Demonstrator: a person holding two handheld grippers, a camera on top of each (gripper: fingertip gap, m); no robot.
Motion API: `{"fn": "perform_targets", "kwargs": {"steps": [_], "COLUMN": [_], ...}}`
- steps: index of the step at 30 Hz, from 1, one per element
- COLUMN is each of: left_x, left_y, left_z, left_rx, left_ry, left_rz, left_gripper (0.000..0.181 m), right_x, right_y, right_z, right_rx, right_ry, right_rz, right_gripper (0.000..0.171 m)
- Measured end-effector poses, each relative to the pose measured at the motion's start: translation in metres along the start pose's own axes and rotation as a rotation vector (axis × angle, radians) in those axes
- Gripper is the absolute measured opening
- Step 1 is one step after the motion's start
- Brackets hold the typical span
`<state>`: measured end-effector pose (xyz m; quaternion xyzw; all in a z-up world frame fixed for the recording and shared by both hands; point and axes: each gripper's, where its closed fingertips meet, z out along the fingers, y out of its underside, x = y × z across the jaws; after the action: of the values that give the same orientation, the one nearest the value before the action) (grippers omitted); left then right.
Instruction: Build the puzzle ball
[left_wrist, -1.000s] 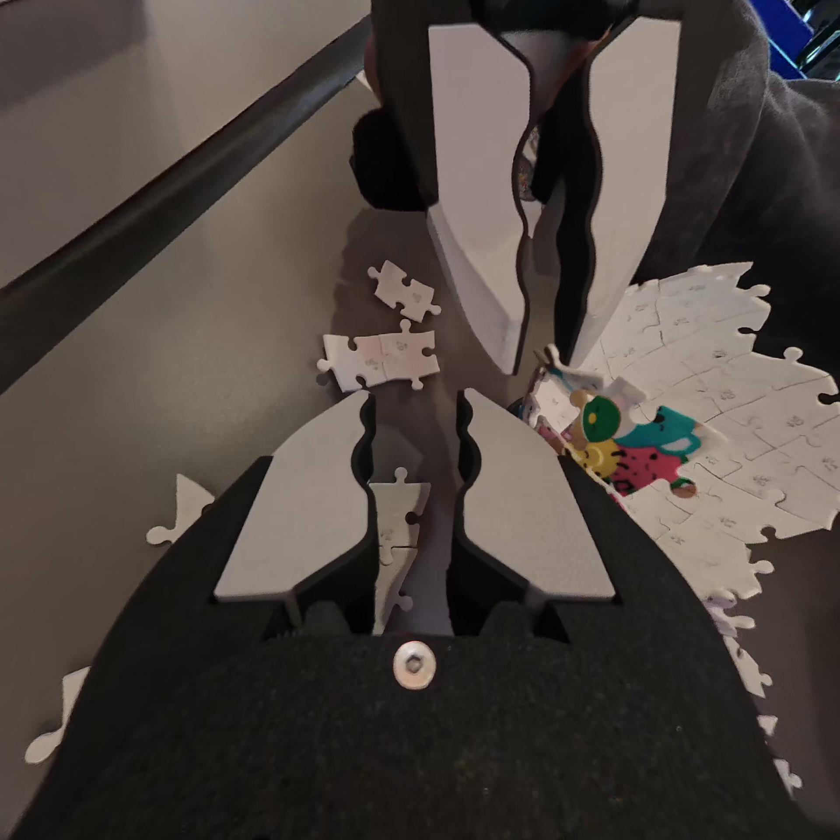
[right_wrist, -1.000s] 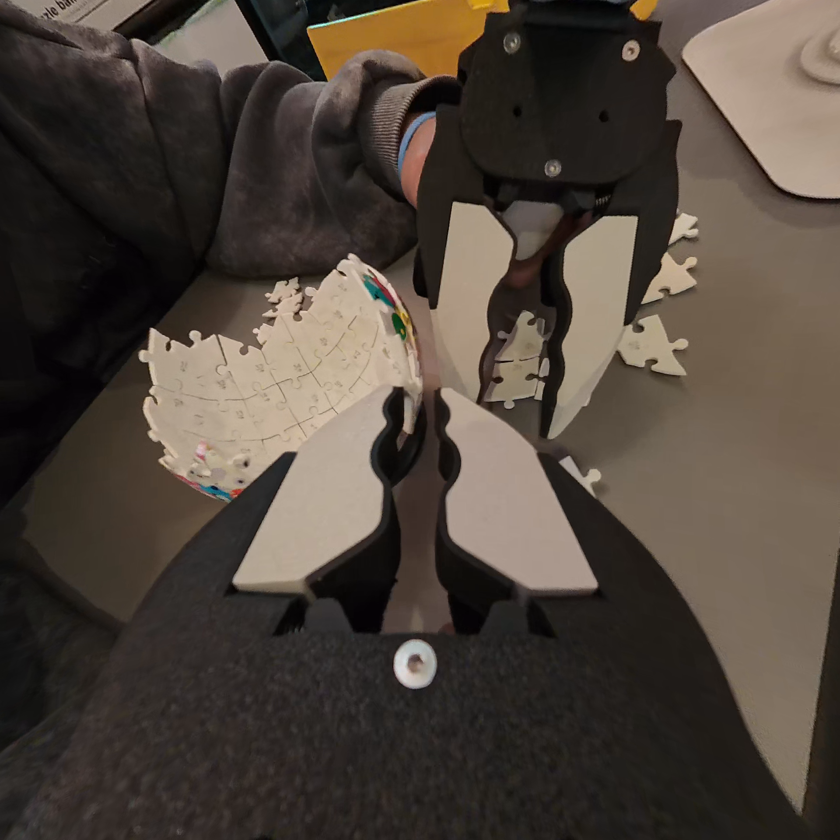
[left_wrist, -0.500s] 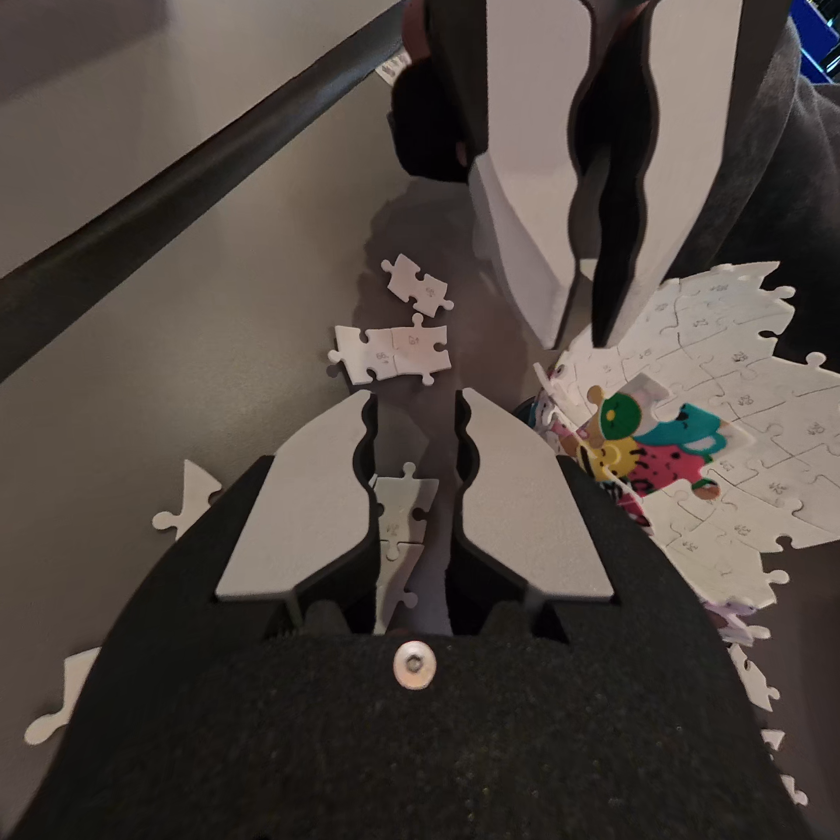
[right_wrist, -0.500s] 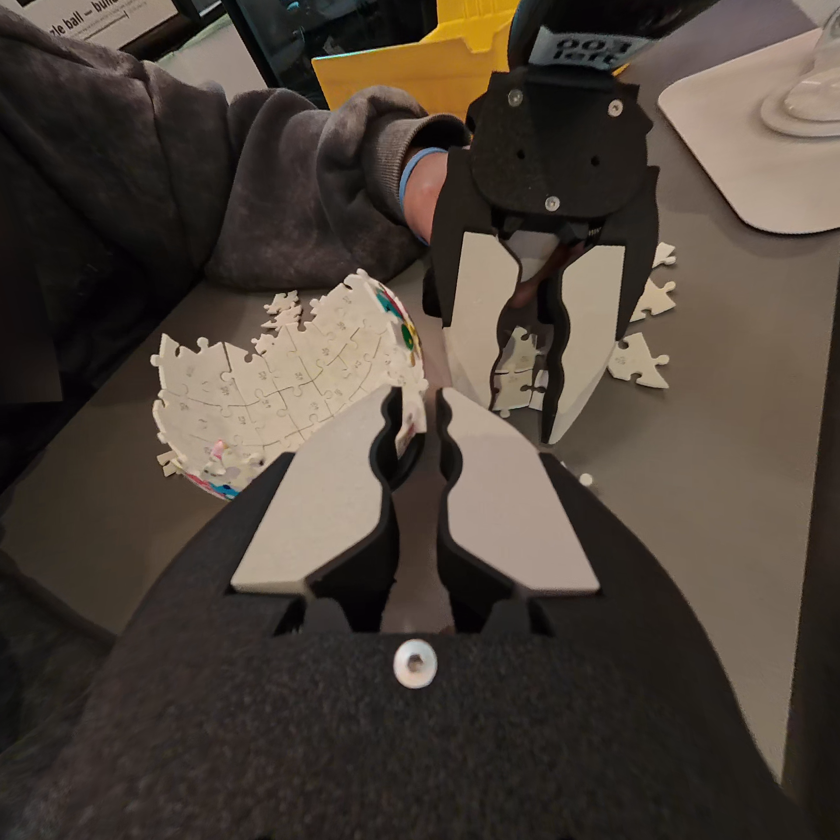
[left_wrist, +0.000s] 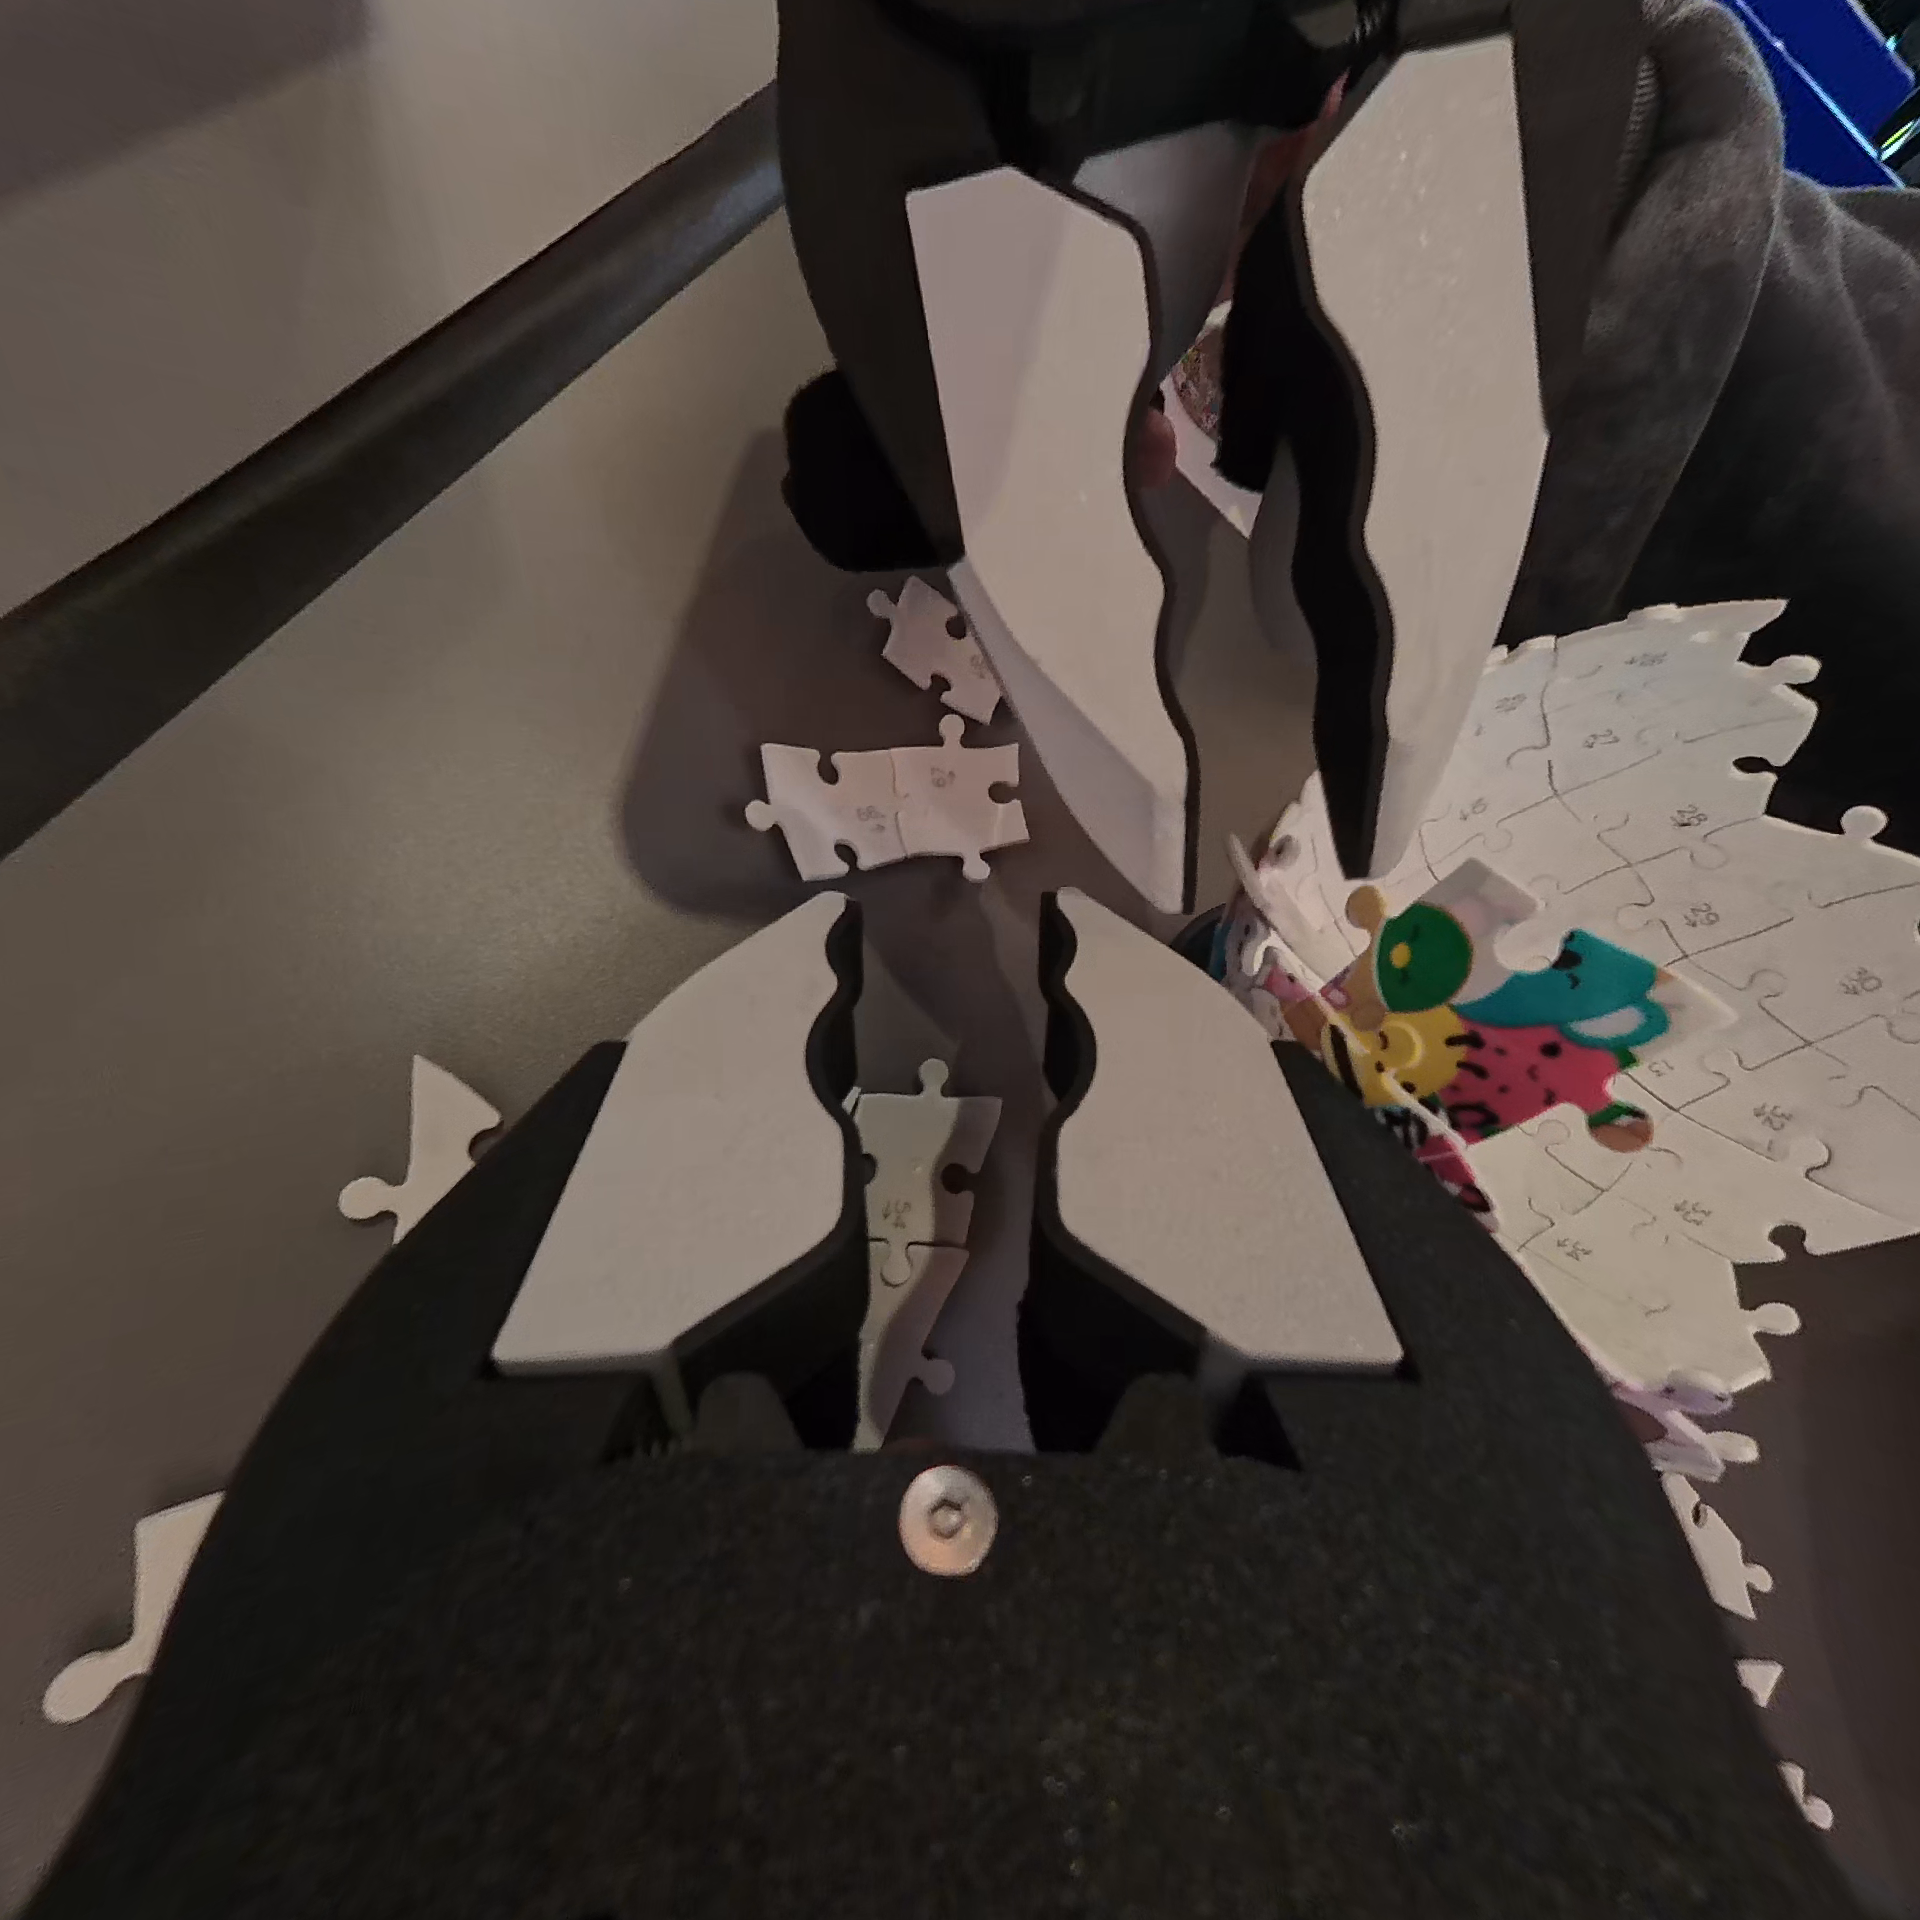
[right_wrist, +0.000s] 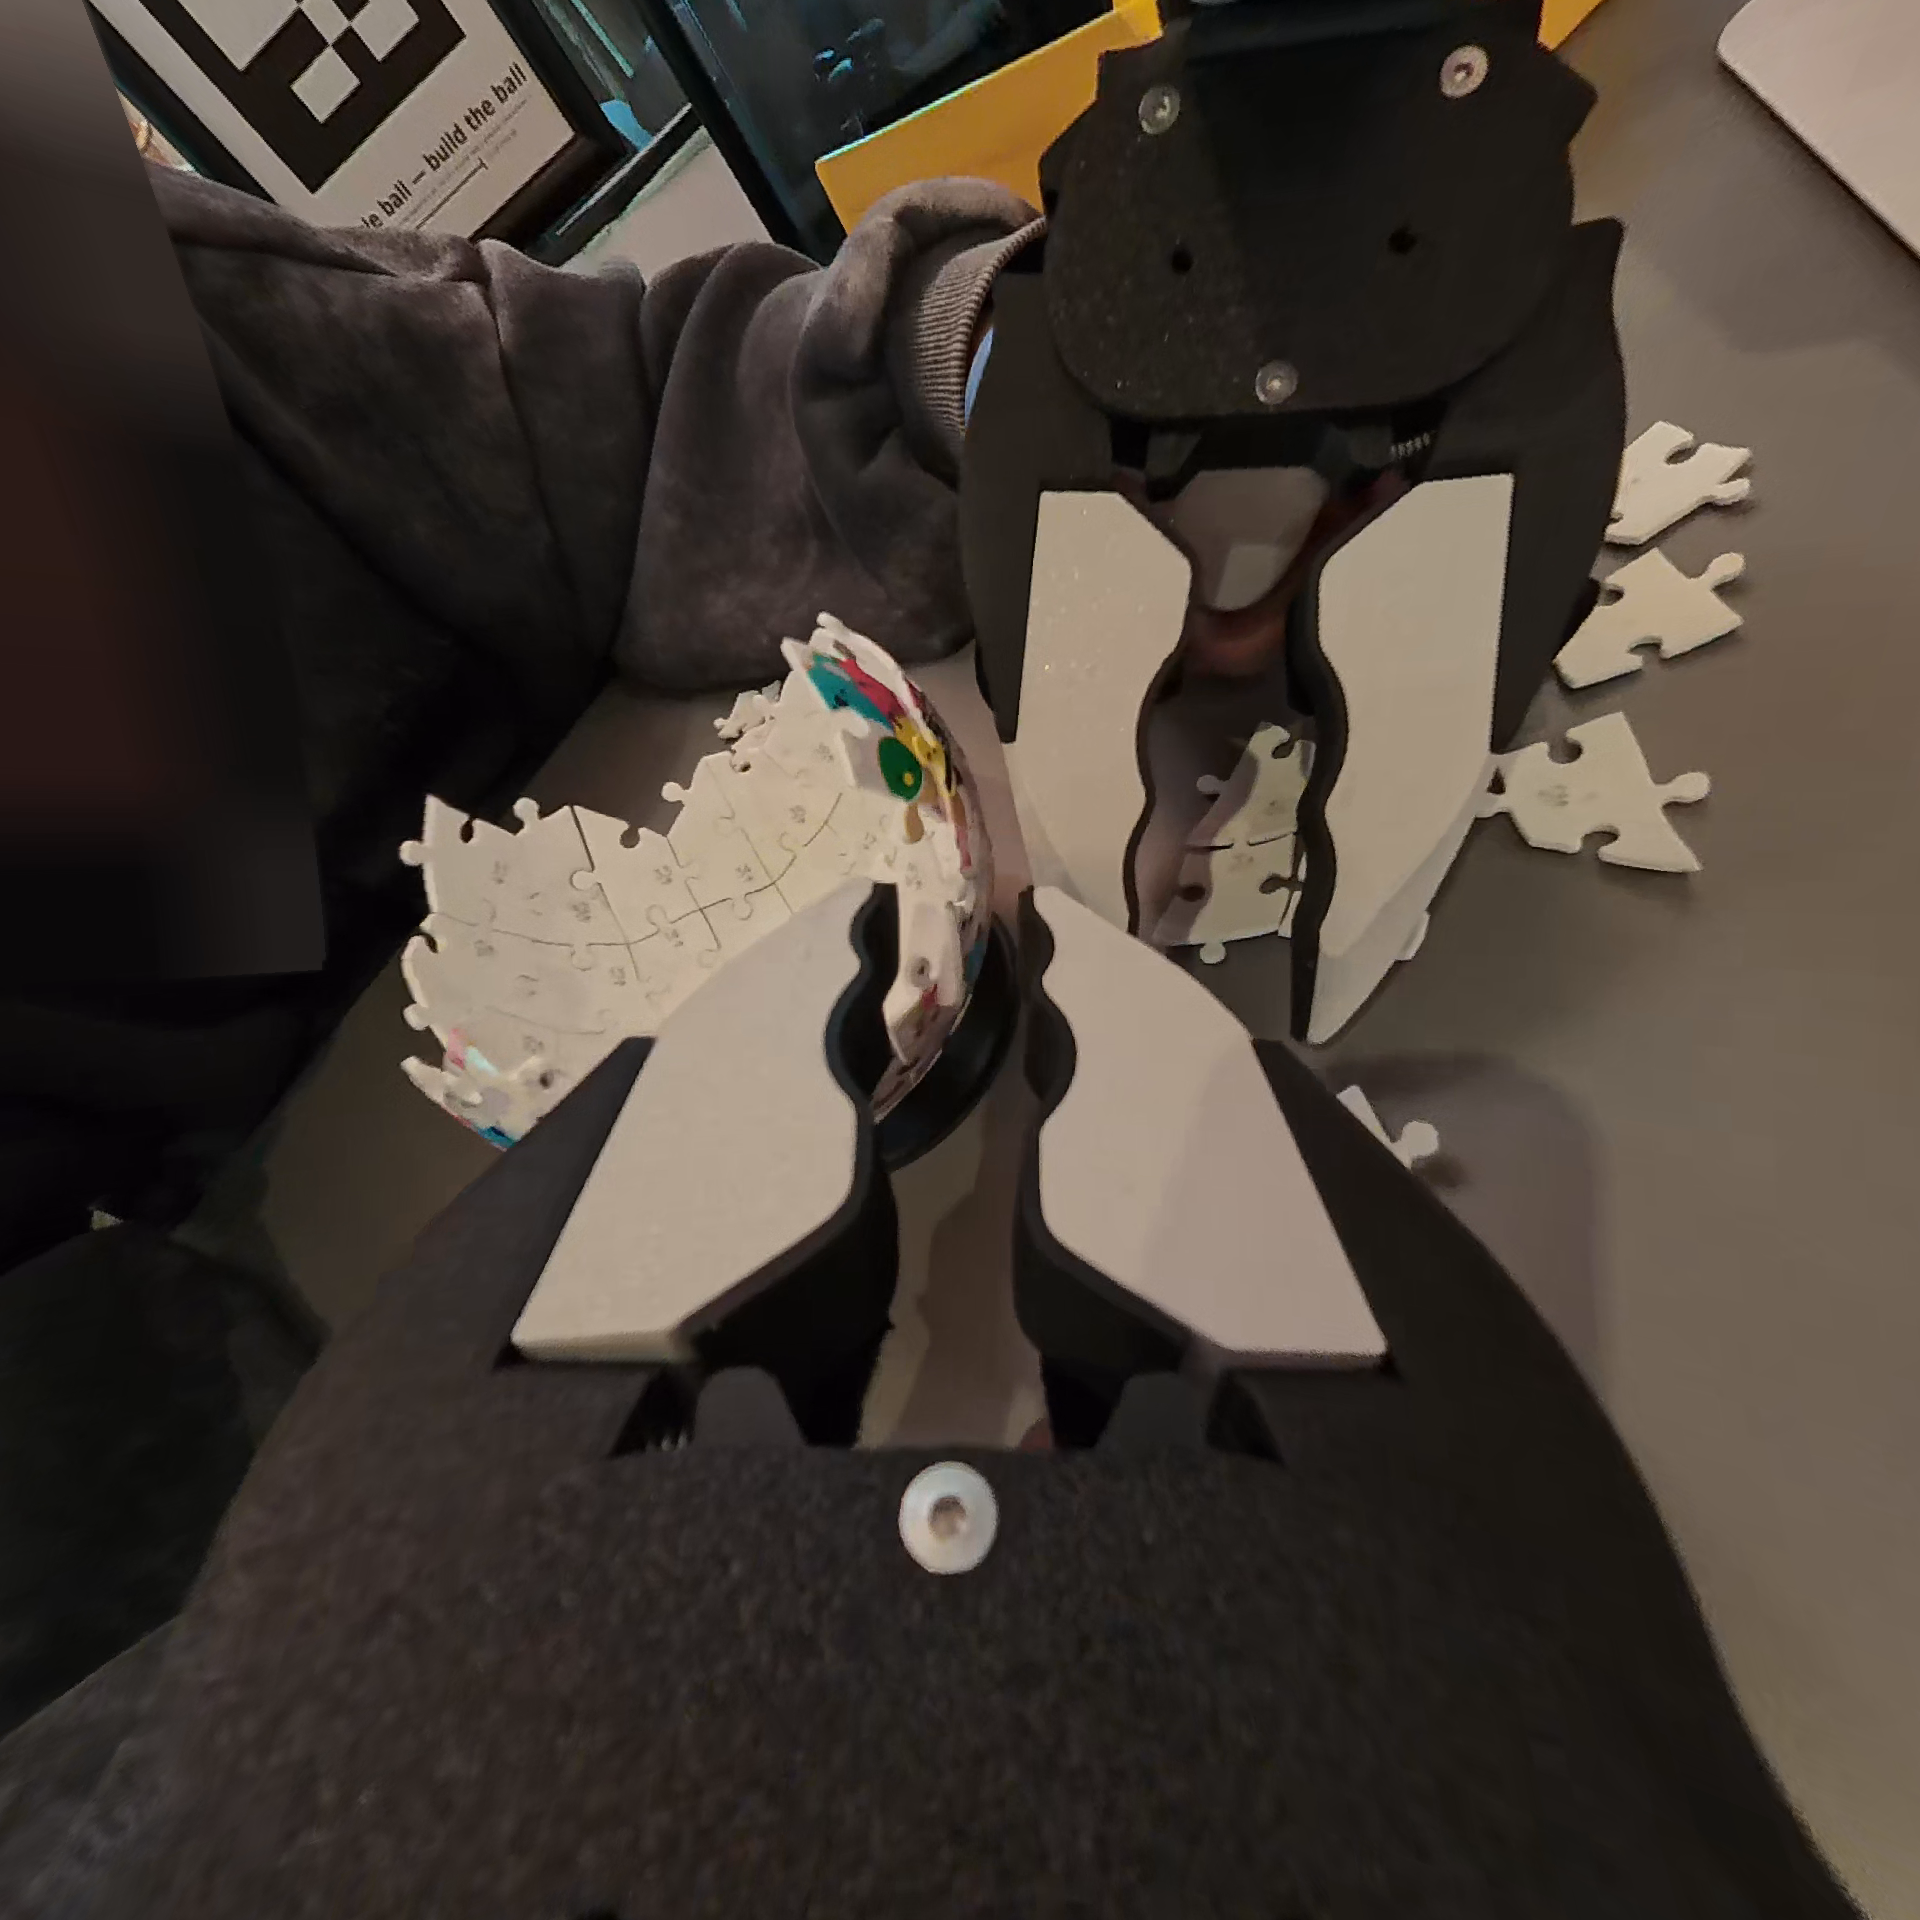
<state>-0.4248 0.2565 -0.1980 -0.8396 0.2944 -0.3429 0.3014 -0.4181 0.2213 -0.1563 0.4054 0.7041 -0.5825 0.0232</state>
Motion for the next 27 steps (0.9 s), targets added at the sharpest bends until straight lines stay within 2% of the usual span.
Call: {"fn": "perform_targets", "kwargs": {"steps": [27], "left_x": [0.0007], "left_y": [0.0014], "left_z": [0.0010], "left_rx": [-0.008], "left_ry": [-0.001], "left_rz": [0.002], "left_gripper": [0.032], "right_x": [-0.0021], "right_y": [0.0008], "right_z": [0.0058], "right_rx": [0.010], "right_ry": [-0.043], "right_rz": [0.018], "right_gripper": [0.004]}}
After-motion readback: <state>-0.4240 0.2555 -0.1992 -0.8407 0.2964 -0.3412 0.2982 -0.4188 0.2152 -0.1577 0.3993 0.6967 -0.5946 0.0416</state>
